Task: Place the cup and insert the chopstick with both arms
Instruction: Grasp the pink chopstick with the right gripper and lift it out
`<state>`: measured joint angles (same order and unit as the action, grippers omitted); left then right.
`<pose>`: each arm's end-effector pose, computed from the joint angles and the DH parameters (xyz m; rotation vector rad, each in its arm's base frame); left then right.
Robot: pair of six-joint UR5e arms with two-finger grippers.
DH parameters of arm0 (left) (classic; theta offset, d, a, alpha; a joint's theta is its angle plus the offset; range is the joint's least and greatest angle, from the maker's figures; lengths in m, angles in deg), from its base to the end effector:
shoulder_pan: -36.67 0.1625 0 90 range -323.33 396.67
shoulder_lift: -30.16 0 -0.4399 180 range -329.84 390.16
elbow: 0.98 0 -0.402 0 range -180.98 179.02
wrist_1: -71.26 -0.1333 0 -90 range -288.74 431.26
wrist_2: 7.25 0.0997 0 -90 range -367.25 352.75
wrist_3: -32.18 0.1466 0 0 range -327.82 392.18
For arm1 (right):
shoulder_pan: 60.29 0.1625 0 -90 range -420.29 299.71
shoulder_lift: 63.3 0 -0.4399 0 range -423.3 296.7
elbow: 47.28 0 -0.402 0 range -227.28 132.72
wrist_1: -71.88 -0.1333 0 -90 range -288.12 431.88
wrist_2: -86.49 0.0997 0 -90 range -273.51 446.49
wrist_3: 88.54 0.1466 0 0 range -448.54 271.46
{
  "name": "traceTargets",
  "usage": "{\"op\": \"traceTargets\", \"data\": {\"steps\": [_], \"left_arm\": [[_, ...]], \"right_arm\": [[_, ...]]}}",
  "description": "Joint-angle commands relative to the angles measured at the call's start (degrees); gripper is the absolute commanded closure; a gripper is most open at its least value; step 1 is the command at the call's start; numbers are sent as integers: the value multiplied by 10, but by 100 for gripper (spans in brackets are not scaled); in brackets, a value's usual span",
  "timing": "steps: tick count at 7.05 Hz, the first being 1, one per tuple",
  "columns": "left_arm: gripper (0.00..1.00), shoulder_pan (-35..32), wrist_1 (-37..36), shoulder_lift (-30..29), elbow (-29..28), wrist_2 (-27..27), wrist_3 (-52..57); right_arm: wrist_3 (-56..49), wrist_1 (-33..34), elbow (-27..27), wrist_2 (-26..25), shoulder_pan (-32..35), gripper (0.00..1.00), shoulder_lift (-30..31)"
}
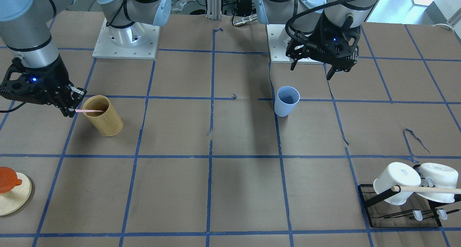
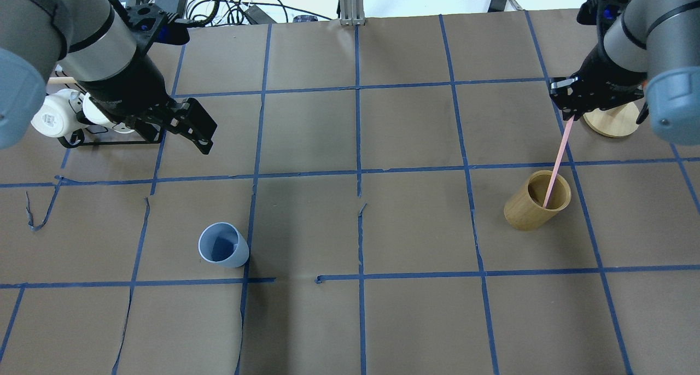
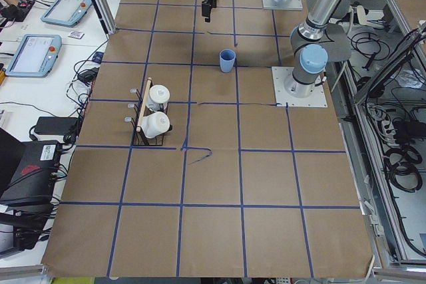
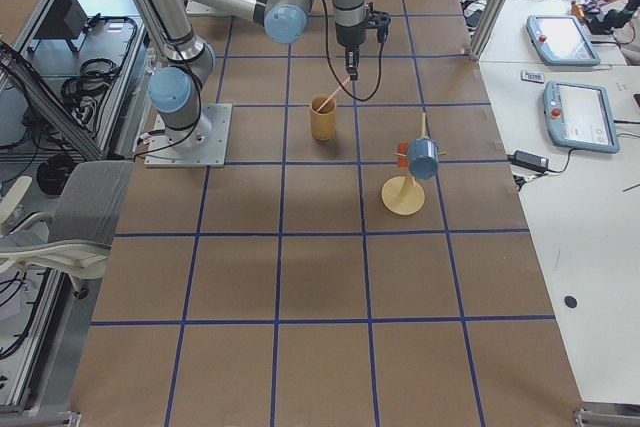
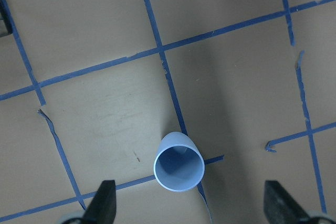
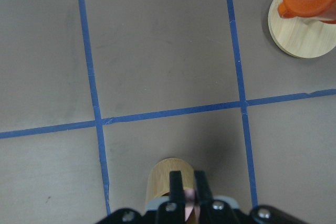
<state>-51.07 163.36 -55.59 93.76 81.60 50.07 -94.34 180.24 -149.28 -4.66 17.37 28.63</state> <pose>-0.1179 -0.4674 0.4468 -0.4226 -3.0845 -0.0638 0.0203 -0.5171 0.4012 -0.1786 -3.0863 0.2163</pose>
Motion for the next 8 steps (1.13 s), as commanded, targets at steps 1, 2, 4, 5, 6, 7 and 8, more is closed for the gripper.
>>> {"op": "traceTargets", "data": {"steps": [1,2,4,5,6,7,8], "left_arm": [[0,47,-2,1,21,-16,85],[0,50,-3,7,19,-23,92],[0,49,-2,11,23,-19,92],[0,49,-2,11,21,-18,92],[0,49,-3,11,20,-18,84],[0,49,-2,12,20,-18,81],[0,49,-1,12,26,-18,80]], "right_arm": [[0,-114,104,4,0,100,0],[-1,-156,151,4,1,100,-5],[0,-168,167,9,4,100,-21],[0,-165,173,11,6,100,-26],[3,-155,173,41,7,100,-28],[4,-131,170,54,8,100,-36],[4,-130,169,56,15,100,-45]]}}
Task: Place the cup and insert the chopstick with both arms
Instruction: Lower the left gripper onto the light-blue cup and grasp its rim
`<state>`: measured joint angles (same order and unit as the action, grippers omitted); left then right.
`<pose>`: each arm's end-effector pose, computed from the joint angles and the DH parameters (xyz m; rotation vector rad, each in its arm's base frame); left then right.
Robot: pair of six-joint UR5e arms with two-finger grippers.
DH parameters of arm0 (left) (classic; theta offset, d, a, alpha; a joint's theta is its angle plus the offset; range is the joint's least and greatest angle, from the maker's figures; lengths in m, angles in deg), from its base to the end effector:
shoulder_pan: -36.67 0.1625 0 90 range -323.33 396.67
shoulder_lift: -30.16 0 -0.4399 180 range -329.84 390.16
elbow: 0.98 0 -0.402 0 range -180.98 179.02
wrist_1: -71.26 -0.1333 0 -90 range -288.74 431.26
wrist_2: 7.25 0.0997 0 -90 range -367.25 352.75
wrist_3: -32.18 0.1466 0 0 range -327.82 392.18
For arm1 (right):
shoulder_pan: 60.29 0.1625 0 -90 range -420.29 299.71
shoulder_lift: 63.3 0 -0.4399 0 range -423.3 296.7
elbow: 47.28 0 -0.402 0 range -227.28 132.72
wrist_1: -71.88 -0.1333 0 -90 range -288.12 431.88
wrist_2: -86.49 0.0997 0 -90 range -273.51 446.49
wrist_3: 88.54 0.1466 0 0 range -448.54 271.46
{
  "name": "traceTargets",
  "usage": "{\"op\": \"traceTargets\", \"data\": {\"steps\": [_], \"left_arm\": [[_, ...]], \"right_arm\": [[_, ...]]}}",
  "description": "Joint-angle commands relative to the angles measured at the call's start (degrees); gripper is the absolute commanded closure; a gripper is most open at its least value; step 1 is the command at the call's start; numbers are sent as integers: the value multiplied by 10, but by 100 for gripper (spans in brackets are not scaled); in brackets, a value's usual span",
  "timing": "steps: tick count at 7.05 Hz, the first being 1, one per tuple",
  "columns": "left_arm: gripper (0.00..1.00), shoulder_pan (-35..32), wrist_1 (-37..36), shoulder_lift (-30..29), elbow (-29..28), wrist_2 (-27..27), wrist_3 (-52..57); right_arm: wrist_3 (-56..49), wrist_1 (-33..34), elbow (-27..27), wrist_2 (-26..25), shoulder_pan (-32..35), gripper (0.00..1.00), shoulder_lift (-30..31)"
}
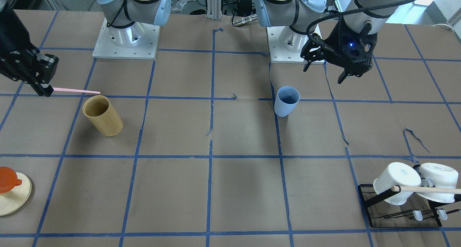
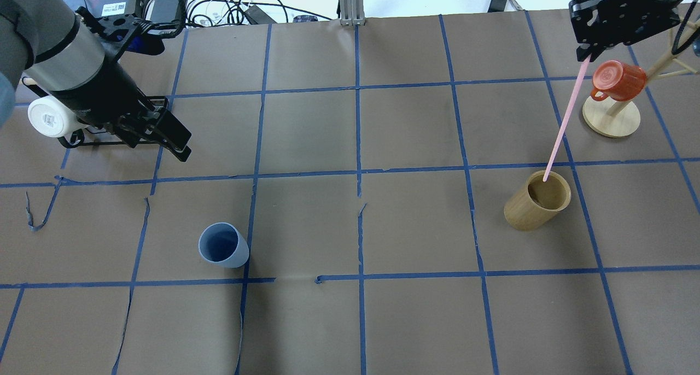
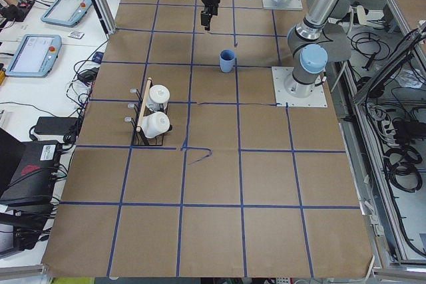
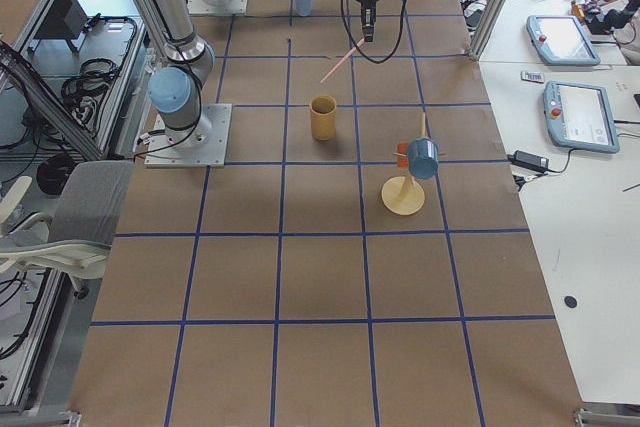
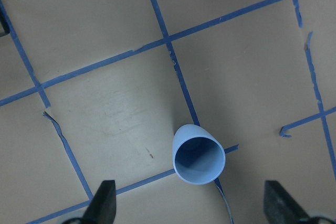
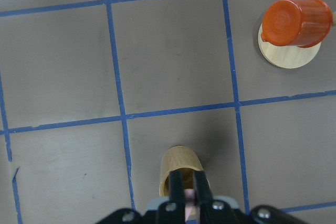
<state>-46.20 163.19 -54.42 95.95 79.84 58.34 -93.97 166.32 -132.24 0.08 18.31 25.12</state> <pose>-0.0837 -0.4650 0.4377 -0.5060 -3.0331 -0.0661 0.0345 -0.5499 0.4953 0.1543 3.0879 -0.2254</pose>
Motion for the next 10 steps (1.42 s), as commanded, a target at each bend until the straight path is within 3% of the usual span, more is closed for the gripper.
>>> {"op": "traceTargets", "data": {"steps": [1,3,6,9,10], "left_arm": [[0,0,5,2,17,0,-3],[0,-18,-10,6,111,-3,-66],[0,-38,-249,-8,276,19,-93],[0,-85,-258,-16,283,22,-139],[14,-85,-255,-20,283,23,-139]], "right_arm": [[3,18,-1,8,21,100,-10],[59,21,-5,4,63,100,-8],[73,22,-8,-3,81,100,-10],[69,23,-13,-5,81,100,-8],[70,24,-14,-7,81,100,-9]]}}
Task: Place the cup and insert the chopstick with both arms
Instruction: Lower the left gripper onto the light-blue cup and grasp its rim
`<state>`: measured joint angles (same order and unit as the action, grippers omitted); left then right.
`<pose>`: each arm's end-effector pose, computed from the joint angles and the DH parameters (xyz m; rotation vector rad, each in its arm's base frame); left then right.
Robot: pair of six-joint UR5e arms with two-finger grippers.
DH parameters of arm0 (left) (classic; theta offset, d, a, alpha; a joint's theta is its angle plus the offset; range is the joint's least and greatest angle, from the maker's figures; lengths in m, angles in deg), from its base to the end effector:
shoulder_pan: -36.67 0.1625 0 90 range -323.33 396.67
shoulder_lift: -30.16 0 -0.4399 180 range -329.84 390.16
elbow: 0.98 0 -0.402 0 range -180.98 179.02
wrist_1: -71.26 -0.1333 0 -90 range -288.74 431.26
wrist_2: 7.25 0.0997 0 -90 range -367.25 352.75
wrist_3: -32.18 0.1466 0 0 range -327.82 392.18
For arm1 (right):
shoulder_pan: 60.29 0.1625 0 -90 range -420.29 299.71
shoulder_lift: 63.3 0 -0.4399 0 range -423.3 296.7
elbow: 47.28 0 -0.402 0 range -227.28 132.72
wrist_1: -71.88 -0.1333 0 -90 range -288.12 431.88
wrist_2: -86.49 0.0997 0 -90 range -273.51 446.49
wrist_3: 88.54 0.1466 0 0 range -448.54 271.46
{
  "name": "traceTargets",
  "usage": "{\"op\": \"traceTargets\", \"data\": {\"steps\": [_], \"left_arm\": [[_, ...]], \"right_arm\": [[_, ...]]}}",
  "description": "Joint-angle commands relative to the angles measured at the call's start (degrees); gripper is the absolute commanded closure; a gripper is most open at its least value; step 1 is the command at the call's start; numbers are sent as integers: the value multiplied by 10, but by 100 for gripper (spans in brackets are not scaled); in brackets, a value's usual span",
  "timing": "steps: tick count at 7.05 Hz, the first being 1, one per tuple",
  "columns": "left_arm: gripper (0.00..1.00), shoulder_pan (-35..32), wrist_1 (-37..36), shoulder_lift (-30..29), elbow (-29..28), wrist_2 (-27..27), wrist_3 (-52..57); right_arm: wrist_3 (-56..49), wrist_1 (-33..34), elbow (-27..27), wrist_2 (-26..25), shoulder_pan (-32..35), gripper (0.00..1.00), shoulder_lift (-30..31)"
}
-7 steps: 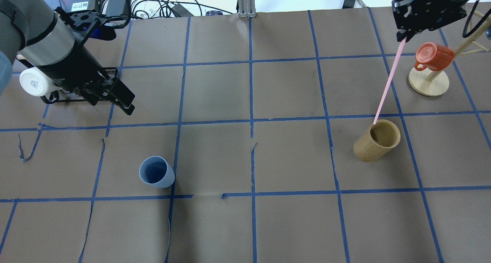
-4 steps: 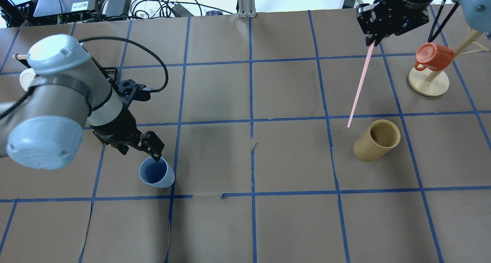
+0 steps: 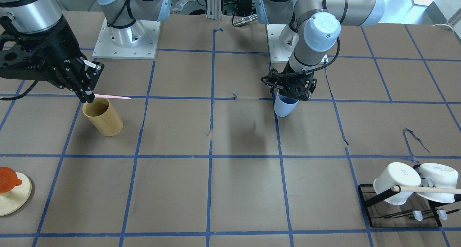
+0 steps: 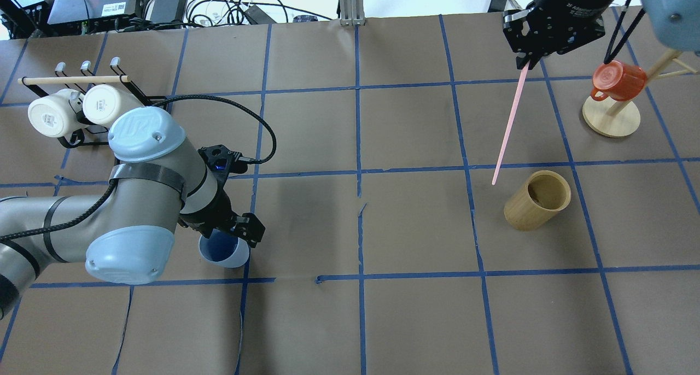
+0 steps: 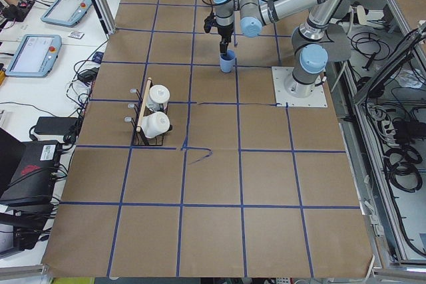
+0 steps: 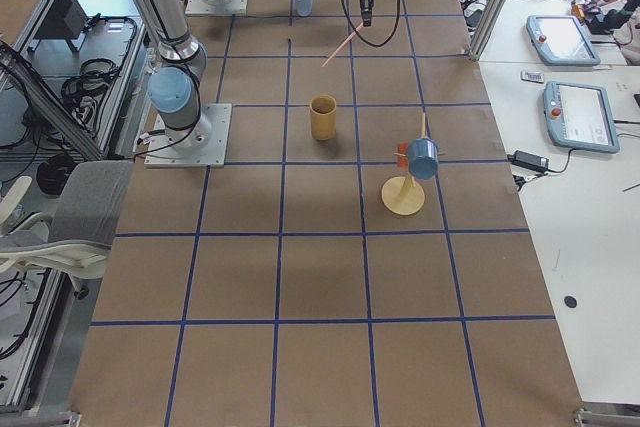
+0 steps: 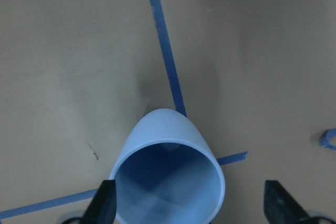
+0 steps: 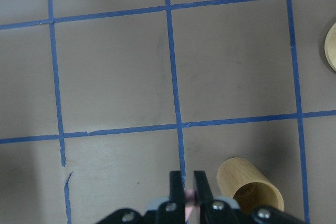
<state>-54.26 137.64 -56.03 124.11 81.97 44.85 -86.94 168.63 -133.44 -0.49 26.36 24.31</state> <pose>-0.1417 -0.3914 0.2341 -0.3666 -3.0860 -0.2048 0.1092 -0.5471 0.4815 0.1273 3.0806 -0.2222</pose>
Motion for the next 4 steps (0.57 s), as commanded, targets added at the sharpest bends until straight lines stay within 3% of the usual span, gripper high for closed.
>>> {"op": "traceTargets", "data": {"steps": [1,3,4], "left_arm": [[62,-5,1,-9,2,1,-5],[97,-4,2,-19,1,1,-5],[100,-4,-5,-21,-3,-2,-5]], "right_arm": [[2,1,-2,-1,0,100,1],[-3,2,-3,-4,0,100,-2],[-1,2,-3,-4,0,100,-2]]}}
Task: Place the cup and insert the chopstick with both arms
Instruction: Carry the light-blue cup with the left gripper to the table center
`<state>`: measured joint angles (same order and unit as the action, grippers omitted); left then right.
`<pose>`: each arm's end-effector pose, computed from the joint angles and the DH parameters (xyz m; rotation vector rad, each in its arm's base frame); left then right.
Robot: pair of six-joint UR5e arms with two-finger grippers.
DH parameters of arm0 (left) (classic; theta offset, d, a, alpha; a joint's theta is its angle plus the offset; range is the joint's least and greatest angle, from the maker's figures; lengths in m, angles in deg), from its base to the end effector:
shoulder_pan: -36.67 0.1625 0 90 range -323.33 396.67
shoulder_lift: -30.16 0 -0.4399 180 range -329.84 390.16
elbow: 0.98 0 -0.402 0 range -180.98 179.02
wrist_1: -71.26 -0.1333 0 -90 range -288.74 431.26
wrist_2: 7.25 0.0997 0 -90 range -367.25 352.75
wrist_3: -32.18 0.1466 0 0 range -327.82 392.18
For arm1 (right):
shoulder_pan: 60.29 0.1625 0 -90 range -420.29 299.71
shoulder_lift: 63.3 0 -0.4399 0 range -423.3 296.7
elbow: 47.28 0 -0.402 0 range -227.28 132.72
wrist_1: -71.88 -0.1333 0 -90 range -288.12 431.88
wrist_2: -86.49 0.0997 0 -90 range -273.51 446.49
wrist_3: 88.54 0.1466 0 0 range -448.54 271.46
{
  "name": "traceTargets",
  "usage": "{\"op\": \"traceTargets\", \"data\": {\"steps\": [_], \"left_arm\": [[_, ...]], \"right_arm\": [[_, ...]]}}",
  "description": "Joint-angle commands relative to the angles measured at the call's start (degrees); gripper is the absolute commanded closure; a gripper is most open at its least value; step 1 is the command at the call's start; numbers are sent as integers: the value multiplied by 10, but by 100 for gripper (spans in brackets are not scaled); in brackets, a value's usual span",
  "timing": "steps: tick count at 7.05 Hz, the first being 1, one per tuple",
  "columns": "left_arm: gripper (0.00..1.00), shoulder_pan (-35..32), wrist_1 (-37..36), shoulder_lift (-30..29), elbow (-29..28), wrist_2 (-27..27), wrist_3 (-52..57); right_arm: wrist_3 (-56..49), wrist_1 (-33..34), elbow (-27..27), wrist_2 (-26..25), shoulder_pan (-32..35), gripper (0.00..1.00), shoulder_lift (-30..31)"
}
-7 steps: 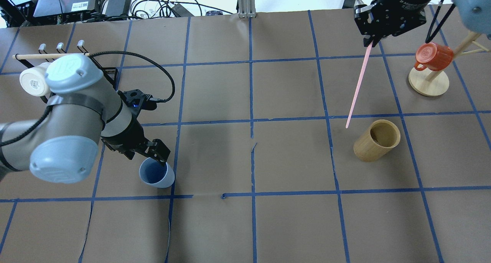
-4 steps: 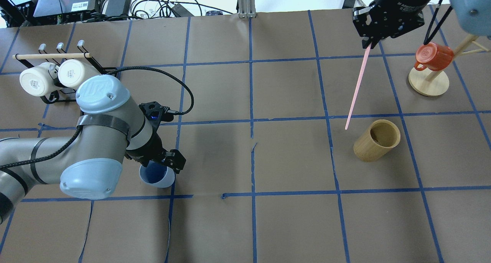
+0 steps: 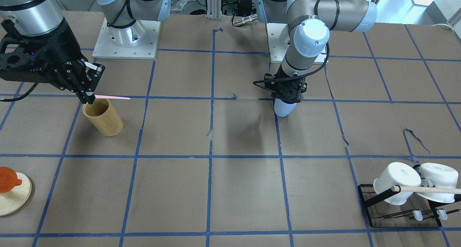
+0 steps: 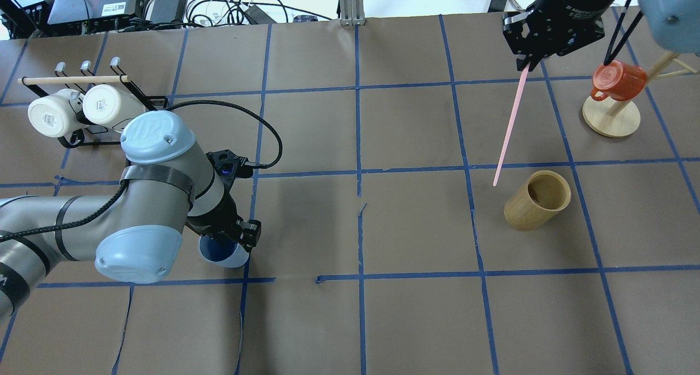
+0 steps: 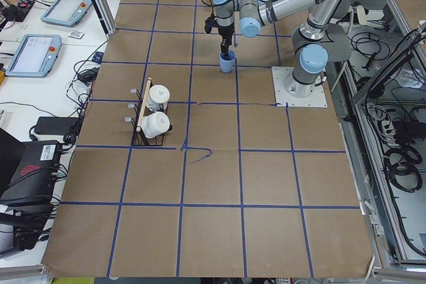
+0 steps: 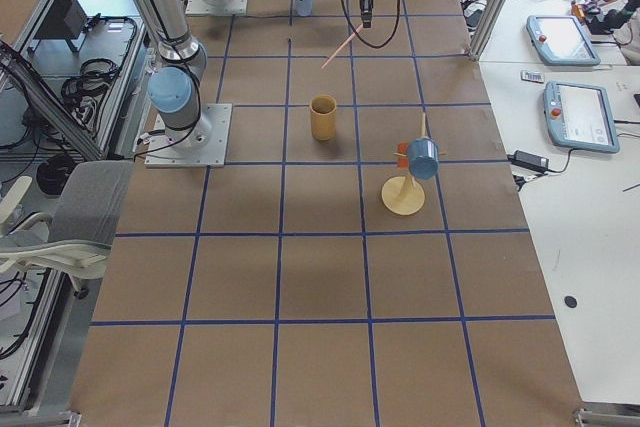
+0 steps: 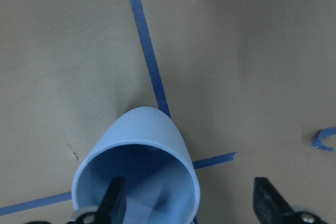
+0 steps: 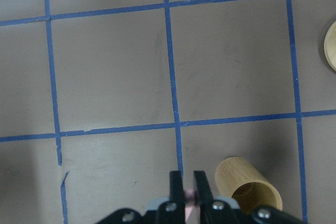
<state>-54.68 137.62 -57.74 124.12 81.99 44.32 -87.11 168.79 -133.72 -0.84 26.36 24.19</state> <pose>-0.1445 -0.3923 0.2223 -0.3628 -3.0817 -0.2510 0.1083 -0.5475 0.4781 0.1238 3.0874 -0.2162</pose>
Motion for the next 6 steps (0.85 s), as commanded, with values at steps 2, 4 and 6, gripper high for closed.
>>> {"op": "traceTargets", "data": {"steps": [2,4,6], "left_arm": [[100,-1,-3,-9,-30,-2,-4],[100,-31,55,-50,-140,-34,-108],[100,-114,56,-126,-249,-36,-212]], "right_arm": [[0,-1,-1,-1,0,100,1],[1,0,-1,0,0,100,1],[0,0,-1,0,0,100,0]]}}
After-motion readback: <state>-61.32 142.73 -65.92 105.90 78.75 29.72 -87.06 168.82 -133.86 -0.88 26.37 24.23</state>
